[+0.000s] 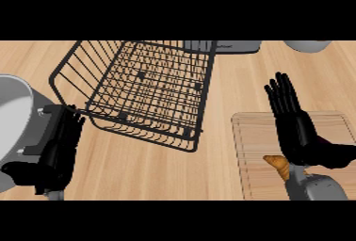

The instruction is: Pick the eggplant from the cutting board and place it in the tiered basket

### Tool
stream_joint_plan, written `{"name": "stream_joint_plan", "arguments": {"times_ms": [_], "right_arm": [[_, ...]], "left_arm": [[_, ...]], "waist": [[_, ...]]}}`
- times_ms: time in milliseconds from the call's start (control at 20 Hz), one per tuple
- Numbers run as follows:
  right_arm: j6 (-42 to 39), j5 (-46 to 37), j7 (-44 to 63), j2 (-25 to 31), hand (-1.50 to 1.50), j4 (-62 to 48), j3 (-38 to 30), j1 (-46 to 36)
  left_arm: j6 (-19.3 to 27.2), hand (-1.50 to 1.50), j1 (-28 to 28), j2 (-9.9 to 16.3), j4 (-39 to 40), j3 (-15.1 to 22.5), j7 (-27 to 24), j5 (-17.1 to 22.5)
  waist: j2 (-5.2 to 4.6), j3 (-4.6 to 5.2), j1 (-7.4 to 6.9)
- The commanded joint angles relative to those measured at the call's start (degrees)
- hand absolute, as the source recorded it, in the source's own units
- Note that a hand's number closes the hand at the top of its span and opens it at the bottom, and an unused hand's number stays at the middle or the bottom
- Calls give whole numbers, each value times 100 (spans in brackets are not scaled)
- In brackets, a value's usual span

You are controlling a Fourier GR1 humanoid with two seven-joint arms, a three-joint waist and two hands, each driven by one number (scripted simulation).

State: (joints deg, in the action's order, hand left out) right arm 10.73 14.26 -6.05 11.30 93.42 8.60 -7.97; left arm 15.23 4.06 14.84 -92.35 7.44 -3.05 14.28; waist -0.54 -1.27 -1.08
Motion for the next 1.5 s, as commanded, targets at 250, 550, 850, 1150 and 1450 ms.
{"name": "stream_joint_plan", "arguments": {"times_ms": [250, 550, 850, 1150, 1450], "right_arm": [[-1705, -439, 994, 1084, -150, -1173, 950, -666], [-2086, -570, -208, 934, -150, -2207, 611, -944], [-2231, -1349, 275, 2066, -150, -1092, 683, -1377], [-3263, -2574, 1459, 3646, -150, -357, 1384, -2112], [-4775, -3178, 2149, 4585, -150, 70, 2000, -2695]], "left_arm": [[-867, 0, -850, 256, 494, 684, -6, -412], [-1401, 0, -849, 258, 1080, 474, -243, -160], [-1343, 0, -850, 230, 1203, 432, -364, -273], [-1168, 0, -690, 79, 942, 558, -168, -297], [-1397, 0, -730, 173, 1021, 456, -287, -202]], "waist": [[-36, 134, 79], [28, 126, 102], [62, 141, 240], [124, 177, 330], [69, 161, 198]]}}
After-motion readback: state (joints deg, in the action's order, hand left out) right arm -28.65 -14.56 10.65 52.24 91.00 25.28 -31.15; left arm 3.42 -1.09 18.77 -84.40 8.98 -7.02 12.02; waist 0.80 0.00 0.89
